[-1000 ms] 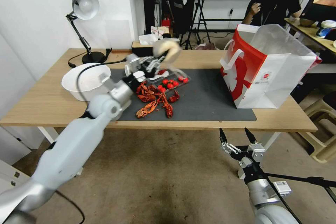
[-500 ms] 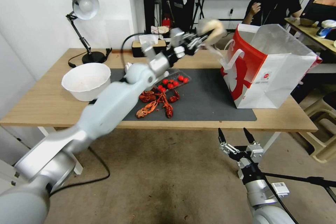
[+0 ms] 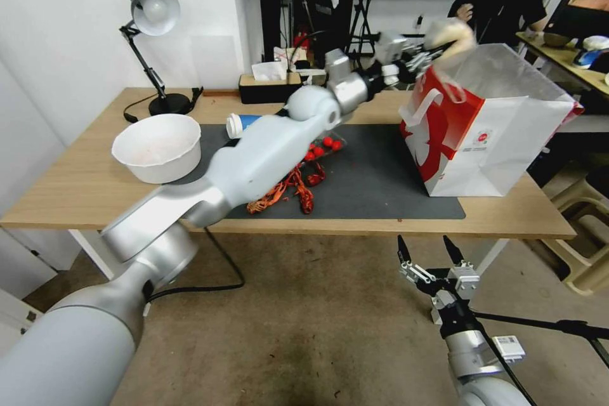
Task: Pick up the trash from the table and place it into the takeout bag.
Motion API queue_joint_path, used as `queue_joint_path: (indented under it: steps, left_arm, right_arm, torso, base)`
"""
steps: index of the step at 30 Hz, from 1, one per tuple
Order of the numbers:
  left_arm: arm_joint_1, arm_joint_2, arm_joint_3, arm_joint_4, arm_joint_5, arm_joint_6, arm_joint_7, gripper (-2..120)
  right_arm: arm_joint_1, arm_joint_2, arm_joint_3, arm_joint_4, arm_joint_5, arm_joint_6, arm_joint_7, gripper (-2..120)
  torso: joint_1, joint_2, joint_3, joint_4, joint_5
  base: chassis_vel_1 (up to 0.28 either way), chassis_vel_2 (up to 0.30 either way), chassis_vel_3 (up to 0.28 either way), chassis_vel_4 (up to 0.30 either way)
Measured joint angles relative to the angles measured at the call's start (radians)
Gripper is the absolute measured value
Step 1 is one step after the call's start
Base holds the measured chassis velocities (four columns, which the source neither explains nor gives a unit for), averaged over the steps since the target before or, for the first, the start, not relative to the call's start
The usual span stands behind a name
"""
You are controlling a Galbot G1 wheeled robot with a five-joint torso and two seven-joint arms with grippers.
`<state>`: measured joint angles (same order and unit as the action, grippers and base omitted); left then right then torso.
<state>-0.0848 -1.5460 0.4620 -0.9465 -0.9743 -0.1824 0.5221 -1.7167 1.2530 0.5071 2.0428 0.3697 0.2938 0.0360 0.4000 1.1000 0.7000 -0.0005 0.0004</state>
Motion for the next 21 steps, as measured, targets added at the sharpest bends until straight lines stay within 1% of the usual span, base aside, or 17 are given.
queue_joint_path:
  steps: [2, 8, 10, 12, 14, 15, 16, 17, 18, 20, 21]
  left_arm:
    - [-0.007, -0.008, 0.003, 0.015, 0.002, -0.002, 0.0, 5]
    - [-0.021, -0.023, 0.006, 0.041, 0.005, -0.003, 0.001, 5]
    - [-0.042, -0.043, 0.01, 0.067, 0.009, -0.005, 0.005, 5]
    - [-0.048, -0.049, 0.012, 0.075, 0.01, -0.006, 0.007, 5]
    - [-0.07, -0.06, 0.022, 0.101, 0.017, -0.007, 0.011, 5]
    - [-0.07, -0.06, 0.022, 0.101, 0.017, -0.007, 0.011, 5]
    - [-0.085, -0.063, 0.031, 0.127, 0.024, -0.008, 0.015, 5]
    - [-0.105, -0.063, 0.036, 0.154, 0.031, -0.012, 0.024, 5]
    - [-0.105, -0.063, 0.036, 0.154, 0.031, -0.012, 0.024, 5]
    - [-0.122, -0.063, 0.048, 0.182, 0.038, -0.016, 0.03, 5]
    - [-0.133, -0.063, 0.06, 0.2, 0.048, -0.022, 0.039, 5]
  right_arm:
    - [0.0, 0.0, 0.001, -0.001, 0.003, 0.001, -0.001, 100]
    - [0.0, -0.001, 0.003, -0.003, 0.005, 0.002, -0.002, 100]
    - [0.0, -0.001, 0.004, -0.005, 0.008, 0.004, -0.004, 100]
    - [0.0, -0.001, 0.004, -0.006, 0.008, 0.004, -0.005, 100]
    - [0.0, -0.002, 0.006, -0.009, 0.011, 0.007, -0.006, 100]
    - [0.0, -0.002, 0.006, -0.009, 0.011, 0.007, -0.006, 100]
    - [0.0, -0.003, 0.007, -0.011, 0.015, 0.008, -0.007, 100]
    - [0.0, -0.005, 0.008, -0.011, 0.018, 0.008, -0.008, 100]
    - [0.0, -0.005, 0.008, -0.011, 0.018, 0.008, -0.008, 100]
    - [0.001, -0.007, 0.011, -0.011, 0.024, 0.009, -0.01, 100]
    - [0.0, -0.009, 0.014, -0.011, 0.029, 0.012, -0.013, 100]
  torso:
    - [0.0, 0.0, 0.0, 0.0009, -0.0003]
    - [0.0, 0.0, 0.0, 0.0014, -0.0005]
    - [0.0, 0.0, 0.0, 0.0012, -0.0005]
    - [0.0, 0.0, 0.0, 0.001, -0.0003]
    - [0.0, 0.0, 0.0, -0.0001, -0.0002]
    - [0.0, 0.0, 0.0, -0.0001, -0.0002]
    - [0.0, 0.0, 0.0, -0.0001, -0.0002]
    - [0.0, 0.0, 0.0, 0.0005, -0.0002]
    - [0.0, 0.0, 0.0, 0.0005, -0.0002]
    - [0.0, 0.0, 0.0, 0.001, -0.0004]
    - [0.0, 0.0, 0.0, 0.0008, -0.0004]
  base:
    - [0.0, 0.0, 0.0, 0.0]
    - [0.0, 0.0, 0.0, 0.0]
    - [0.0, 0.0, 0.0, 0.0]
    - [0.0, 0.0, 0.0, 0.0]
    - [0.0, 0.0, 0.0, 0.0]
    - [0.0, 0.0, 0.0, 0.0]
    - [0.0, 0.0, 0.0, 0.0]
    - [0.0, 0.0, 0.0, 0.0]
    - [0.0, 0.0, 0.0, 0.0]
    - [0.0, 0.0, 0.0, 0.0]
    - [0.0, 0.0, 0.0, 0.0]
